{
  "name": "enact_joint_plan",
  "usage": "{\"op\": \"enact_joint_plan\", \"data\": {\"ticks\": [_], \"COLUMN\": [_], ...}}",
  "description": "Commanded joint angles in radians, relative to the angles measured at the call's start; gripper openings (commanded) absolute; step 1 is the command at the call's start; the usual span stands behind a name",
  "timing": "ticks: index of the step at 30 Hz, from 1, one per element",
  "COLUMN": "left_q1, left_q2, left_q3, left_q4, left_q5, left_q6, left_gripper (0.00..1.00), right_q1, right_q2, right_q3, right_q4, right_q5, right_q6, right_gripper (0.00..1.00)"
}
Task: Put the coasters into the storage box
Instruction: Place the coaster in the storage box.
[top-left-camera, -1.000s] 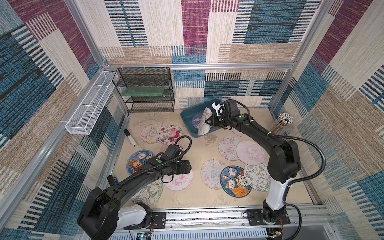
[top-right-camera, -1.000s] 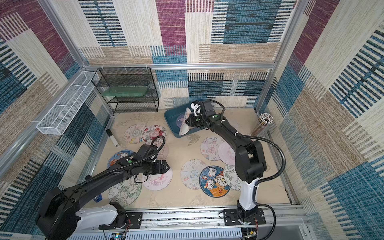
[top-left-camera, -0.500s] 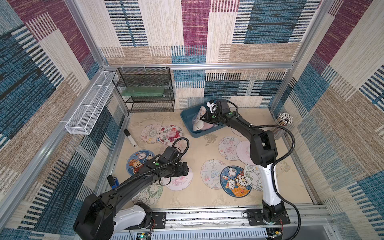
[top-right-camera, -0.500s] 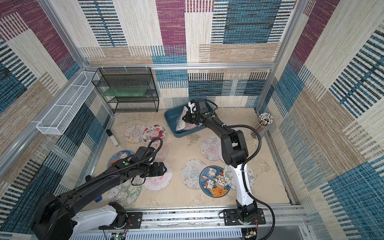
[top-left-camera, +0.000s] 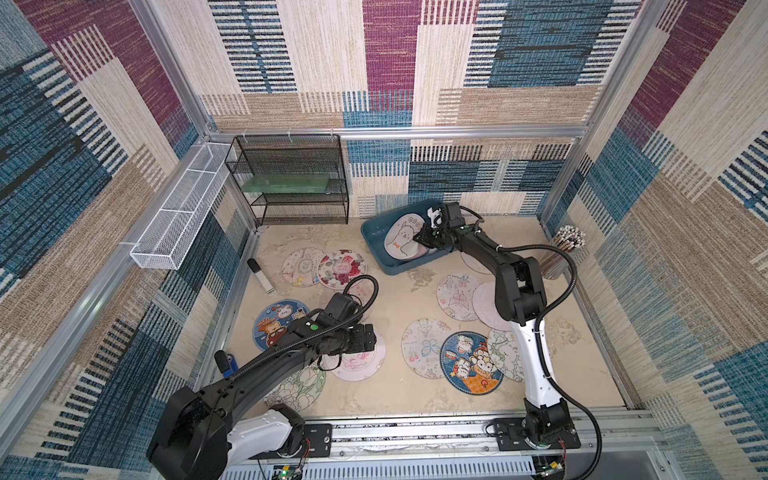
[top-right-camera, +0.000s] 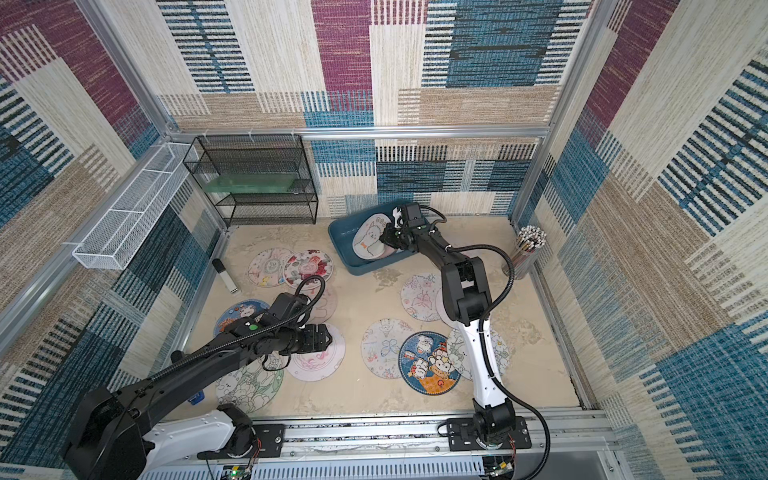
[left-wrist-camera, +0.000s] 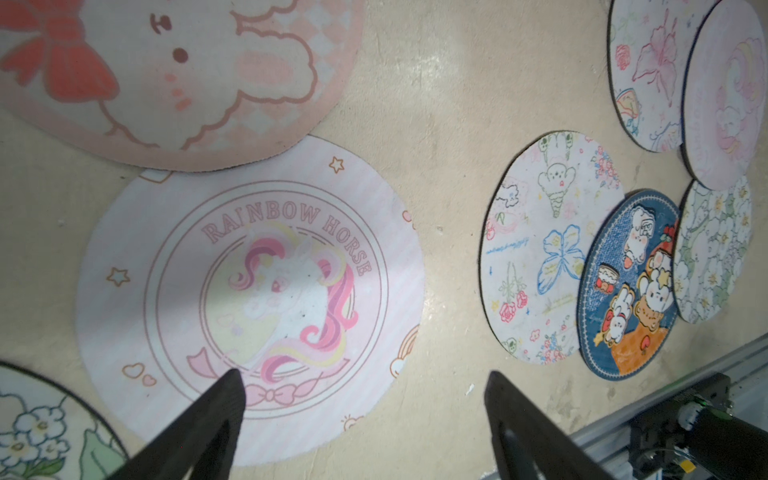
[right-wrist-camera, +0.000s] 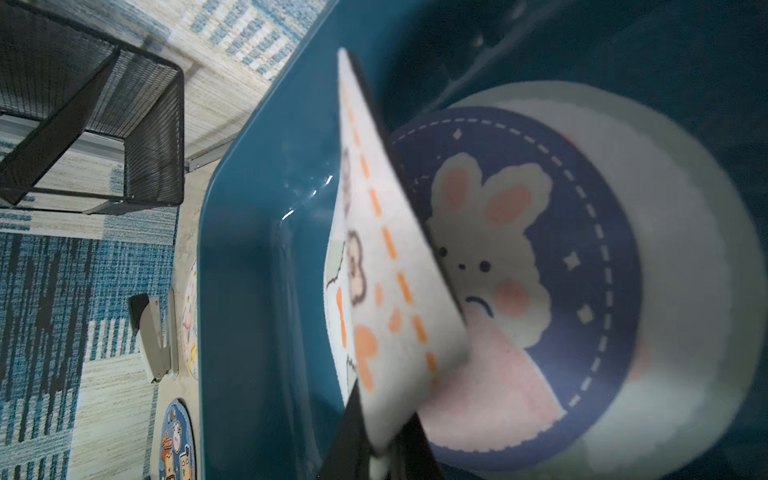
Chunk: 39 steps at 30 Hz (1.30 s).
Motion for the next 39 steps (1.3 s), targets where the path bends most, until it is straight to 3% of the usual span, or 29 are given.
{"op": "enact_joint_plan", "data": {"ticks": [1,2,7,12,20,27,33,39], "left_q1": [0.001,0.002,0.003,0.003,0.003,0.004,0.014,0.095], "left_q2": [0.006,0.008,0.022,0.029,0.032,0.019,-0.006,-0.053], "left_q3": [0.002,0.004,0.016,0.021,0.016,0.012,-0.011,-0.037], "left_q4": [0.001,0.001,0.002,0.006,0.018,-0.005,-0.034,-0.085], "left_q5": [-0.005,-0.005,-0.005,-0.005,-0.006,-0.024,-0.039,-0.033], "left_q6": [-0.023,-0.021,-0.017,-0.019,-0.031,-0.052,-0.077,-0.051], "left_gripper": [0.89,0.89,0.89,0.89,0.89,0.89,0.89,0.87], "right_q1": [-0.009,-0.01,-0.012,-0.013,-0.013,-0.01,0.018,0.082], "right_q2": [0.017,0.022,0.018,-0.012,-0.074,-0.136,-0.26,-0.445], "right_q3": [0.025,0.033,0.052,0.059,0.041,0.015,-0.117,-0.347], "right_q4": [-0.018,-0.024,-0.044,-0.071,-0.118,-0.155,-0.17,-0.168], "right_q5": [0.031,0.033,0.064,0.107,0.142,0.121,0.06,0.017], "right_q6": [0.008,0.008,0.014,0.01,0.006,-0.017,-0.077,-0.137], "right_gripper": [0.18,0.22,0.62,0.77,0.88,0.89,0.88,0.88]}}
